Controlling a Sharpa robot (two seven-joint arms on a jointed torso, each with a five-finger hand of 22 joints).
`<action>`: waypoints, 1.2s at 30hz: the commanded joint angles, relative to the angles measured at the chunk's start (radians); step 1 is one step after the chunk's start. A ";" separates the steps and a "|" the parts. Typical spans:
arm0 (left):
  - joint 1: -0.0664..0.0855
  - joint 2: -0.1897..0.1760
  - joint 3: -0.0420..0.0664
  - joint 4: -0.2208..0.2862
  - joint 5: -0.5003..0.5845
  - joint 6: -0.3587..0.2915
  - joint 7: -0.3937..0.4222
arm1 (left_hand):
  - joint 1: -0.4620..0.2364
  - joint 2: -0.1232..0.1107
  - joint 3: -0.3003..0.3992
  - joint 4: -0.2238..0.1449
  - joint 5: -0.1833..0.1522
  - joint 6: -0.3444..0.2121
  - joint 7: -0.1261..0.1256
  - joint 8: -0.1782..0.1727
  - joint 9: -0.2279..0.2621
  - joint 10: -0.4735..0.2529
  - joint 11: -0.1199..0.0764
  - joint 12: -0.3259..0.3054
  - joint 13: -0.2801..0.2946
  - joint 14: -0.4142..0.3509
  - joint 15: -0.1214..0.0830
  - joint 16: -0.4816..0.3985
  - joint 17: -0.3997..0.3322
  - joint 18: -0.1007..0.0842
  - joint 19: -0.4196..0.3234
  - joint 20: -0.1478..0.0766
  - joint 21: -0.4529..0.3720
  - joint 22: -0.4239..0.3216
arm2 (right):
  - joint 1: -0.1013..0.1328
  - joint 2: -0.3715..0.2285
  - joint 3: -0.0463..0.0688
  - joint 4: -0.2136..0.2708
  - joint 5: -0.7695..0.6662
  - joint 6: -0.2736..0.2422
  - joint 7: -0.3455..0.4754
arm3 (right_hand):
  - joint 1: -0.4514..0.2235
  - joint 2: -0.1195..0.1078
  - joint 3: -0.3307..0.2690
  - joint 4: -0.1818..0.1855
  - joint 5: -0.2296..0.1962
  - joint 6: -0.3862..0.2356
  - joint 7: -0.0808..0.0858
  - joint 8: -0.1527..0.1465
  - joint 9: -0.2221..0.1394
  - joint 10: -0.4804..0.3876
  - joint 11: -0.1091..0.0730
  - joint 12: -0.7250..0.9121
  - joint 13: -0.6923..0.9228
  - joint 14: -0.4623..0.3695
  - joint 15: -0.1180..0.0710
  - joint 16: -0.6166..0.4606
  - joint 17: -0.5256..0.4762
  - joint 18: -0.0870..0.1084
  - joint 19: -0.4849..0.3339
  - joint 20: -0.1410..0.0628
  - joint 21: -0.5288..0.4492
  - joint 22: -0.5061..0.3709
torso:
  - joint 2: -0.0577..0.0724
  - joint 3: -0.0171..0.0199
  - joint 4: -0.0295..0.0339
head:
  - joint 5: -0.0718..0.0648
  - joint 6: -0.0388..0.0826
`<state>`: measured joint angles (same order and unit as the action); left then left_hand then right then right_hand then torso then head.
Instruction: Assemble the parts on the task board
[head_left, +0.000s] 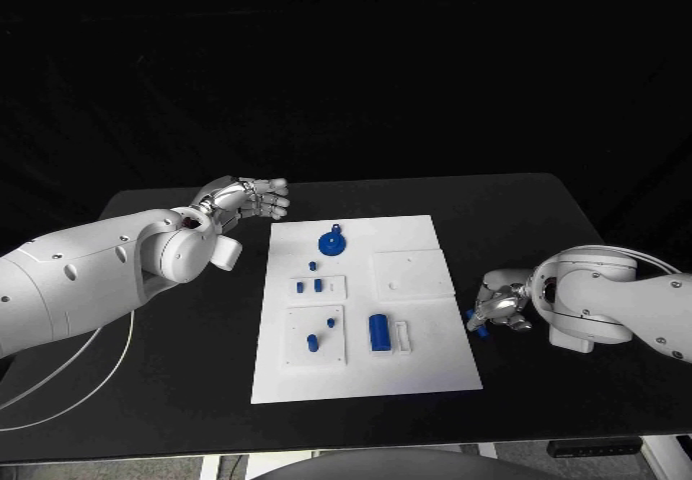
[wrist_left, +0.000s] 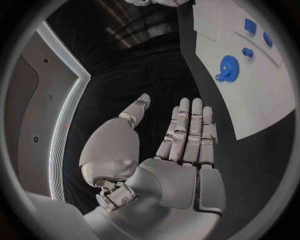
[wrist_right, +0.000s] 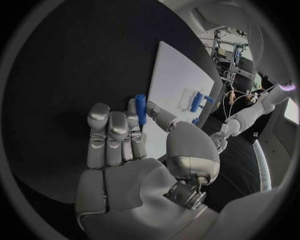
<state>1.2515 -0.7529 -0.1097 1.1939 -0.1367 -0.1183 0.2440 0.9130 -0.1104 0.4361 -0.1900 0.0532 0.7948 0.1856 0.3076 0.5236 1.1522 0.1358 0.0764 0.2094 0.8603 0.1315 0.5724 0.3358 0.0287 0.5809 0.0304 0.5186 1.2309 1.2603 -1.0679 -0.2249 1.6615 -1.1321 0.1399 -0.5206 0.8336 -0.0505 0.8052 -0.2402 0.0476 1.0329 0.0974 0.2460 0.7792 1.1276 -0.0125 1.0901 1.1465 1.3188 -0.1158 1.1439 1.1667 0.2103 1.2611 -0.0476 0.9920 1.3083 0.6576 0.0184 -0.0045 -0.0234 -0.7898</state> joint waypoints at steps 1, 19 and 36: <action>0.000 0.002 0.000 0.002 -0.004 0.015 0.008 | 0.000 0.001 0.001 0.005 0.003 -0.005 -0.004 0.007 -0.002 -0.001 -0.005 0.000 -0.002 0.009 -0.001 -0.007 0.002 0.005 0.003 0.000 -0.004 0.001 | 0.016 -0.014 -0.010 -0.021 0.051 0.027 -0.038 | -0.008 0.005 0.003 0.005 0.003 0.007 0.001 0.001 -0.180 0.007 0.000 0.000 0.000 0.006 0.002 -0.004 -0.001 0.051 -0.001 0.006 0.004 0.011 | 0.000 -0.0005 0.0002 | 0.001 0.000; 0.000 0.006 0.000 0.001 -0.004 0.019 0.009 | -0.001 0.001 0.000 0.005 0.003 -0.005 -0.004 0.007 -0.002 -0.001 -0.005 0.000 -0.002 0.009 -0.001 -0.008 0.003 0.005 0.002 0.000 -0.005 0.002 | 0.088 0.024 -0.010 0.049 0.378 0.063 0.049 | -0.028 0.008 -0.013 -0.002 0.005 0.006 0.002 0.001 -0.181 0.007 0.000 -0.001 0.001 0.005 0.002 -0.005 -0.002 0.051 -0.002 0.006 0.006 0.012 | 0.001 -0.0005 -0.0003 | 0.004 0.000; 0.000 0.006 0.001 0.002 -0.005 0.024 0.009 | -0.004 0.003 -0.001 0.008 0.003 -0.006 -0.003 0.007 -0.002 -0.002 -0.004 -0.001 -0.002 0.010 -0.001 -0.010 0.006 0.005 0.003 0.000 -0.005 0.003 | 0.025 0.130 -0.010 0.061 0.297 0.002 0.053 | -0.045 0.021 -0.031 -0.005 0.005 0.008 0.000 0.001 -0.183 0.006 0.000 -0.001 0.002 0.005 0.000 -0.006 -0.003 0.051 -0.002 0.005 0.006 0.011 | 0.001 0.0010 -0.0003 | 0.014 -0.002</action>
<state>1.2515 -0.7480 -0.1097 1.1935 -0.1374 -0.1120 0.2440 0.9130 -0.1104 0.4334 -0.1872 0.0532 0.7948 0.1856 0.3109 0.5223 1.1522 0.1358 0.0764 0.2086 0.8639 0.1278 0.5684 0.3409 0.0287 0.5809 0.0304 0.5187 1.2326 1.2868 -0.9418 -0.2356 1.7226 -0.8230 0.1623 -0.4791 0.7985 -0.0277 0.7794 -0.2453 0.0581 1.0335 0.0964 0.2470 0.5981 1.1292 -0.0141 1.0904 1.1474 1.3187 -0.1157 1.1443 1.1652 0.2176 1.2577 -0.0442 0.9919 1.3083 0.6586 0.0179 -0.0045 -0.0112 -0.7924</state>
